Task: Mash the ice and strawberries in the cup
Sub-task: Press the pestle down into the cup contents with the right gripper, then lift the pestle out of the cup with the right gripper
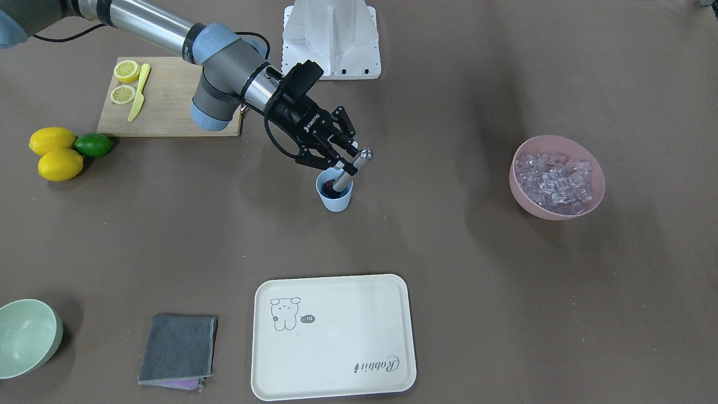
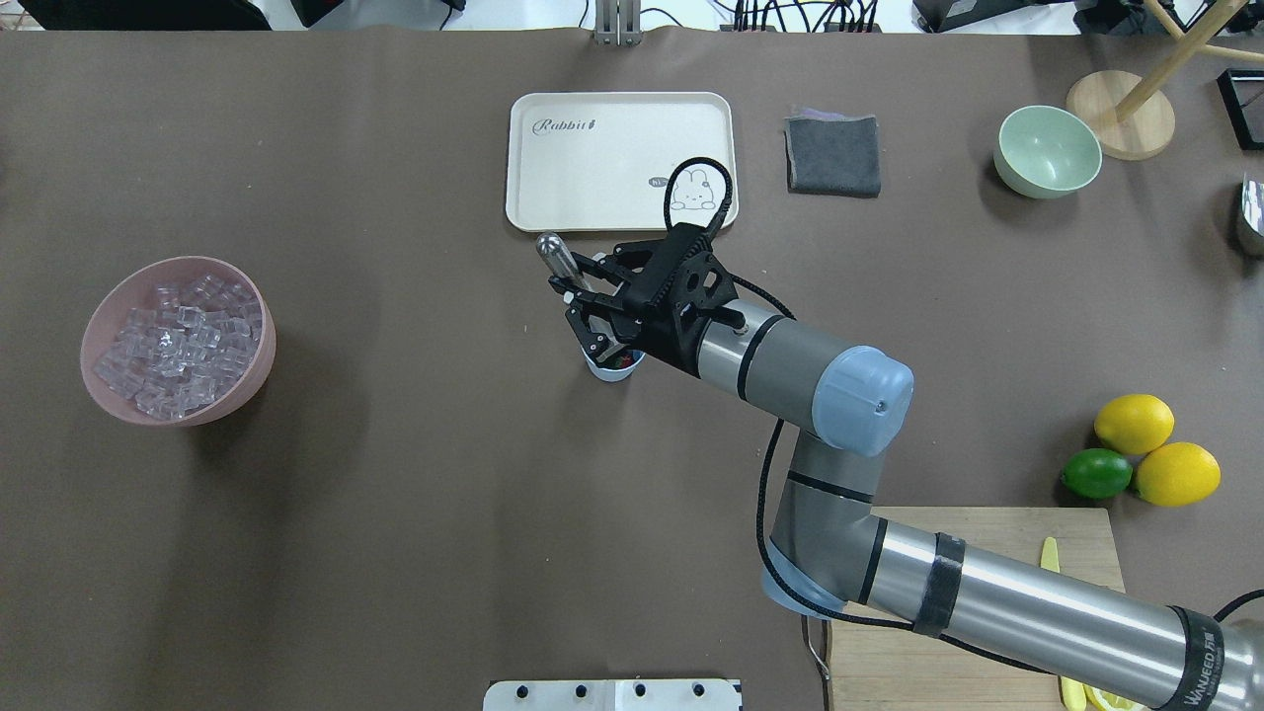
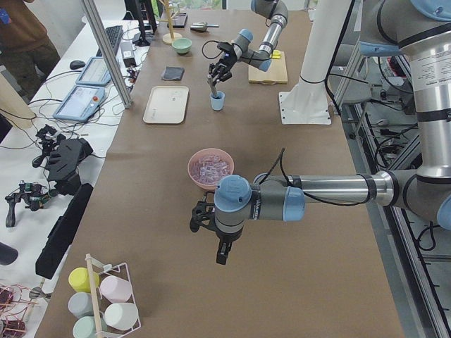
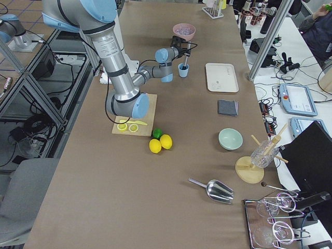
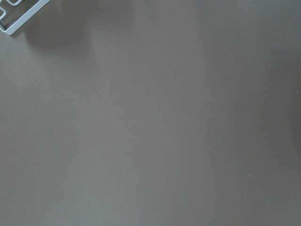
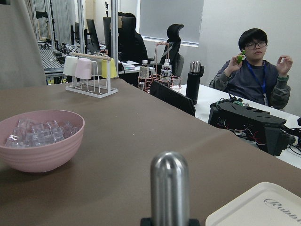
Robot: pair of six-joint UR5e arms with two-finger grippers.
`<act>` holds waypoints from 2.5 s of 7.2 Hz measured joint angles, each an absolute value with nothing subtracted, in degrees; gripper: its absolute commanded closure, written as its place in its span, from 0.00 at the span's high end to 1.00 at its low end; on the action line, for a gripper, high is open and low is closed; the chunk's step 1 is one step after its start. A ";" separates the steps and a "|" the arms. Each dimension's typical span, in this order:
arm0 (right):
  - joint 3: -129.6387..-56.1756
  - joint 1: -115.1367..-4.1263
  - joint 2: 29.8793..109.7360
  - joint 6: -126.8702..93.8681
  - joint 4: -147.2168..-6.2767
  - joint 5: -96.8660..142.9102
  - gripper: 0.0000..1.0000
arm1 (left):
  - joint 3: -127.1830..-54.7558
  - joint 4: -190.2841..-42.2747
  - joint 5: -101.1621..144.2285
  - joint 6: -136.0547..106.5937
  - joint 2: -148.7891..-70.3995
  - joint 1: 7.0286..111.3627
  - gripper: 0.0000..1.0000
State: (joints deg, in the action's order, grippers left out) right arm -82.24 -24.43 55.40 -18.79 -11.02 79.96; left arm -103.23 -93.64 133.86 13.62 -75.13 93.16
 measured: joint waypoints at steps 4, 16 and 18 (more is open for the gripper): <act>-92.82 -24.89 53.86 -20.03 -24.40 79.93 0.00 | -103.27 -93.60 133.86 13.62 -75.15 93.12 0.99; -99.70 -25.83 51.07 -34.06 -41.47 79.75 0.00 | -103.10 -93.60 134.02 13.55 -75.15 93.05 0.99; -109.38 -26.32 52.14 -44.59 -62.36 79.78 0.00 | -103.03 -93.50 134.16 13.46 -75.15 93.01 0.99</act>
